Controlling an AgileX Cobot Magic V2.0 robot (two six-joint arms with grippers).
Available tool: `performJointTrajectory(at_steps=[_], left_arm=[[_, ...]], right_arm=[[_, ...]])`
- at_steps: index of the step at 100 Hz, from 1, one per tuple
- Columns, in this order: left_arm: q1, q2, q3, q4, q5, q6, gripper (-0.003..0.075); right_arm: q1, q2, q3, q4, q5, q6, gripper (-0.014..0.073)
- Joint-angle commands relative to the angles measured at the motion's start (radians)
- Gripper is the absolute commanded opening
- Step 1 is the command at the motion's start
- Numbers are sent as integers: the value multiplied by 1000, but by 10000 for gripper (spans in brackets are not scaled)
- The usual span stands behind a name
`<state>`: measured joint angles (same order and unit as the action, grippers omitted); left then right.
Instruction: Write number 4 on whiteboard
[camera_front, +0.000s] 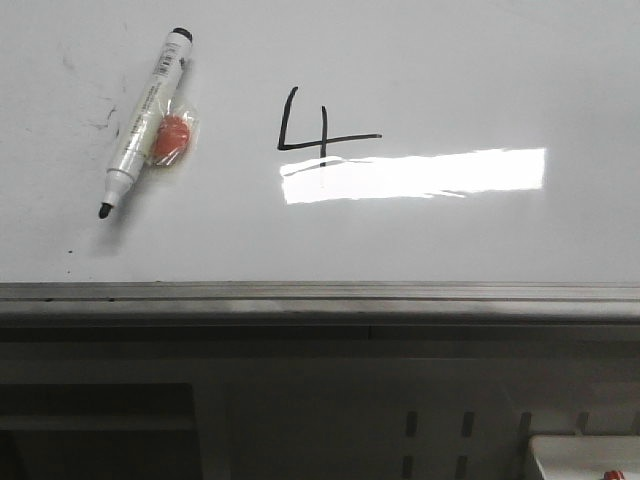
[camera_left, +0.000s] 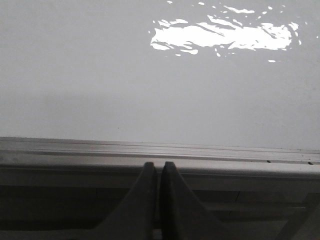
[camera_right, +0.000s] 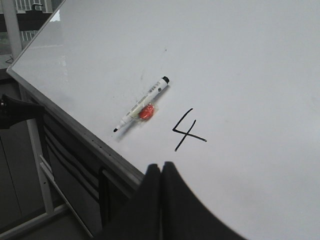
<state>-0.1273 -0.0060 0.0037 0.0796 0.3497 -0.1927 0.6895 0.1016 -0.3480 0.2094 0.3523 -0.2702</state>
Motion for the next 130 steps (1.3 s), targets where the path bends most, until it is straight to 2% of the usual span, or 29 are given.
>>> performJointTrajectory(at_steps=[1, 20, 31, 47, 67, 81, 101, 112, 116, 130], left_arm=[[2, -26, 35, -10, -35, -1, -20], [2, -26, 35, -10, -35, -1, -20], [2, -26, 35, -10, -35, -1, -20], [2, -26, 35, -10, -35, -1, -20], [2, -26, 35, -10, -35, -1, -20], [2, -26, 35, -10, -35, -1, -20], [2, -26, 35, -10, -35, -1, -20], [2, -26, 35, -10, -35, -1, -20], [2, -26, 35, -10, -35, -1, -20], [2, -24, 35, -10, -35, -1, -20]], right_arm=[[-6, 11, -28, -4, -74, -12, -64], [-8, 11, -28, -4, -139, -12, -64], [-72, 11, -28, -32, -151, 0, -64], [-306, 11, -23, -84, -150, 121, -64], [-639, 11, 48, -102, -184, 130, -64], [-770, -13, 135, -102, -186, 132, -64], [-791, -129, 313, -103, -202, 142, -64], [-791, -127, 384, -103, -228, 184, -64], [-791, -127, 382, -103, -168, 184, -64], [-791, -127, 382, -103, -100, 184, -64]])
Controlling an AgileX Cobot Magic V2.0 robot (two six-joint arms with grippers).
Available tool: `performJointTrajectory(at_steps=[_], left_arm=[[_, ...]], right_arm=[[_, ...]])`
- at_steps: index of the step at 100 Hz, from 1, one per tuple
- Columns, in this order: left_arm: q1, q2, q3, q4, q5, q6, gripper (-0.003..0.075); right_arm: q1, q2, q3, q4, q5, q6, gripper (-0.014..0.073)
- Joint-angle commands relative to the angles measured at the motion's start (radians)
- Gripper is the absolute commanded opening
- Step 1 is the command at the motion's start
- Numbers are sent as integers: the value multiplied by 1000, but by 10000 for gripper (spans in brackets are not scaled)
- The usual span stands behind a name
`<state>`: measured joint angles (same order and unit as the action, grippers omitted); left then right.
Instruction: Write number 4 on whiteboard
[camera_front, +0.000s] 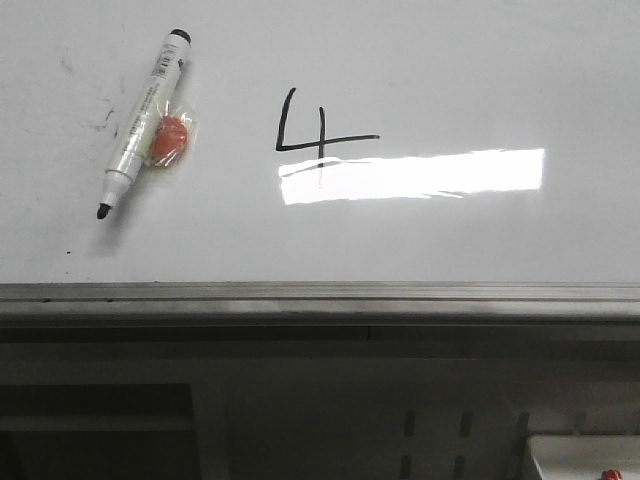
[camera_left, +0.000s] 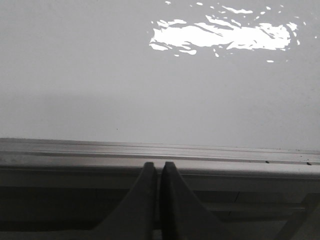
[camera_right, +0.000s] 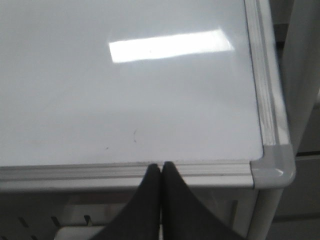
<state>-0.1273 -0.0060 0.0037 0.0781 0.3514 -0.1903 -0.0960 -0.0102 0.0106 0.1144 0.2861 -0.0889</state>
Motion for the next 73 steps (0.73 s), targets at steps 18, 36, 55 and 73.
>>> performJointTrajectory(at_steps=[18, 36, 55, 73], left_arm=[[2, -24, 35, -9, -37, -3, -20], [2, -24, 35, -9, -37, -3, -20], [2, -24, 35, -9, -37, -3, -20], [2, -24, 35, -9, -37, -3, -20]], right_arm=[[-6, -15, 23, -10, 27, 3, -64], [-6, -15, 23, -10, 29, 3, -64], [-6, -15, 23, -10, 29, 3, -64], [-6, -15, 23, -10, 29, 3, -64]])
